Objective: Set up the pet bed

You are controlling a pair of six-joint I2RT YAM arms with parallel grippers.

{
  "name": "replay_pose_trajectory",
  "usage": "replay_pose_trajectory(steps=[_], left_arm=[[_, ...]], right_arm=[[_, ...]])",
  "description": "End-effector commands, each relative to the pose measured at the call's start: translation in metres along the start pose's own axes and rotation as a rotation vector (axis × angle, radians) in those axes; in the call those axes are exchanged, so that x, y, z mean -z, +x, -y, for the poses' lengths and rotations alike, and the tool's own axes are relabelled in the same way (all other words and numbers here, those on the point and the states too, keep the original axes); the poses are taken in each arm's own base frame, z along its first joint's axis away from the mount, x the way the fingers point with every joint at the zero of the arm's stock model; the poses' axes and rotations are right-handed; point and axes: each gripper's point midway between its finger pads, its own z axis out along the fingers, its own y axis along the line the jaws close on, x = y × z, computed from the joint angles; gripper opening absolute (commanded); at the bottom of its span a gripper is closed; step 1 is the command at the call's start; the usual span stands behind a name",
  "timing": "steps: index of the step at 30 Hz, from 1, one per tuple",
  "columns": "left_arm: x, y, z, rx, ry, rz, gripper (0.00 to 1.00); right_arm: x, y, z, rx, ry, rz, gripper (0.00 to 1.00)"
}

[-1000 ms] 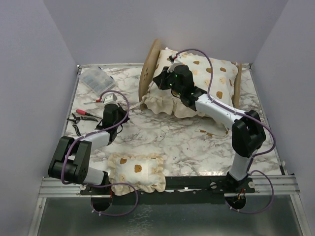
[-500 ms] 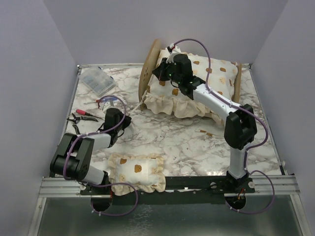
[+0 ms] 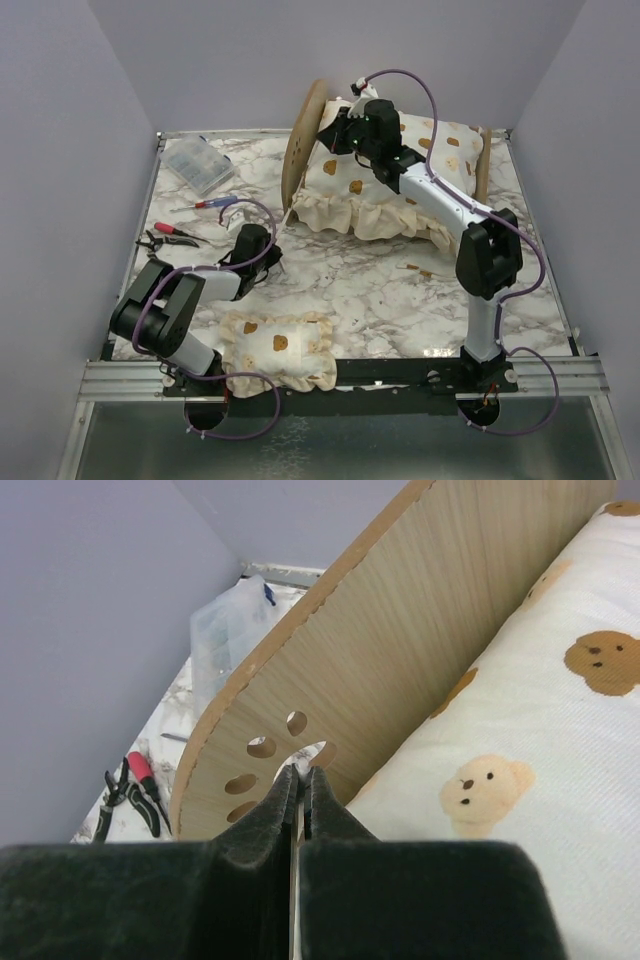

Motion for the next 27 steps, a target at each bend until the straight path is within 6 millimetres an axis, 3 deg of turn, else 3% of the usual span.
replay_pose_trajectory(steps=[1,7,12,16,22,27], left_arm=[[0.011,0.017,-0.065,-0.063,-0.278,-0.038,0.0],[0.032,-0.023,-0.072,-0.034,-0.348,0.106,0.0],[0.043,-0.038,-0.096,0.081,-0.4,0.167,0.0],[0.041,-0.048,-0.1,0.106,-0.417,0.183,0.0],[0.024,-0.029,-0.095,0.104,-0.393,0.075,0.01],[0.018,-0.027,-0.099,0.078,-0.415,0.065,0.04]], right_arm=[[0.011,-0.09,-0.002,0.027,-0.025,0.248,0.01],[0.016,-0.093,0.019,-0.01,0.014,0.265,0.01],[0.019,-0.104,0.02,-0.004,0.012,0.285,0.01],[0.022,-0.106,0.026,-0.009,0.03,0.29,0.01],[0.028,-0.108,0.036,-0.022,0.053,0.299,0.01],[0.024,-0.102,0.025,-0.01,-0.015,0.262,0.01]])
